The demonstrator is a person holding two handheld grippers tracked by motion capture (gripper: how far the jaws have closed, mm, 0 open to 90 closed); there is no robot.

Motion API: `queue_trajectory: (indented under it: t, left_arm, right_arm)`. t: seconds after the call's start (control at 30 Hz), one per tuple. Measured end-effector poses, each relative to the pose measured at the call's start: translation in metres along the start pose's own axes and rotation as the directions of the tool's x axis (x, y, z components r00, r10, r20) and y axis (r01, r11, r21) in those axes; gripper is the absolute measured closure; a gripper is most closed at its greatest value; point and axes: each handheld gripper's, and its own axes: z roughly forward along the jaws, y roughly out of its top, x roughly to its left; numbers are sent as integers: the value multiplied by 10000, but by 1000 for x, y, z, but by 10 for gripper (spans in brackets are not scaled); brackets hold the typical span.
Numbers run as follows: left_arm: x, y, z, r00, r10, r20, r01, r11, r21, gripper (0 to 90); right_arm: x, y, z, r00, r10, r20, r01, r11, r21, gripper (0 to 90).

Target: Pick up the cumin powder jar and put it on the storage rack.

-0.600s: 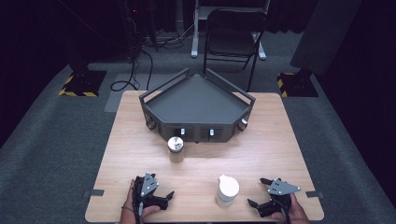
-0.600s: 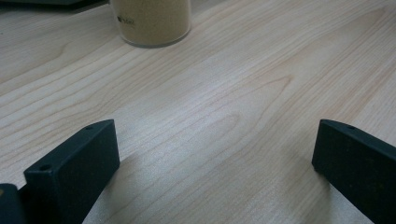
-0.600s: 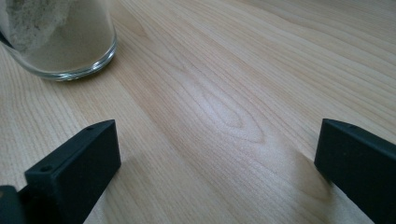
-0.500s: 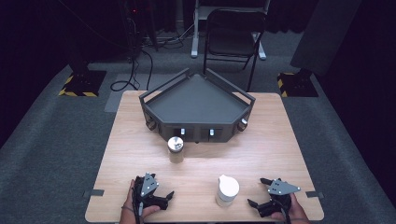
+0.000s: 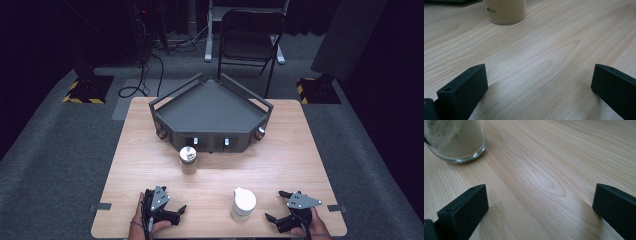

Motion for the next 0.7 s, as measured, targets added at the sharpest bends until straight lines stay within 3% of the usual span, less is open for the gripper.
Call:
queue_trajectory:
  t: [0.3, 0.37, 0.47, 0.7]
  left_arm:
    - [-1, 4, 2, 9998, -203, -78, 204, 9998, 74, 6]
    - [1, 9, 5, 9988, -497, 37, 497, 9987, 107, 7]
    - [0, 13, 6, 9994, -324, -81, 325, 9994, 112, 12]
    - [2, 29, 11, 9994, -348, -39, 347, 9993, -164, 10]
  right_arm:
    - [0, 0, 0, 10000, -1, -6, 1, 10000, 2, 0]
    - [0, 0, 0, 10000, -2, -5, 2, 10000, 3, 0]
    - [0, 0, 0, 10000, -2, -5, 2, 10000, 3, 0]
    - [0, 0, 0, 10000, 1, 2, -1, 10000, 4, 0]
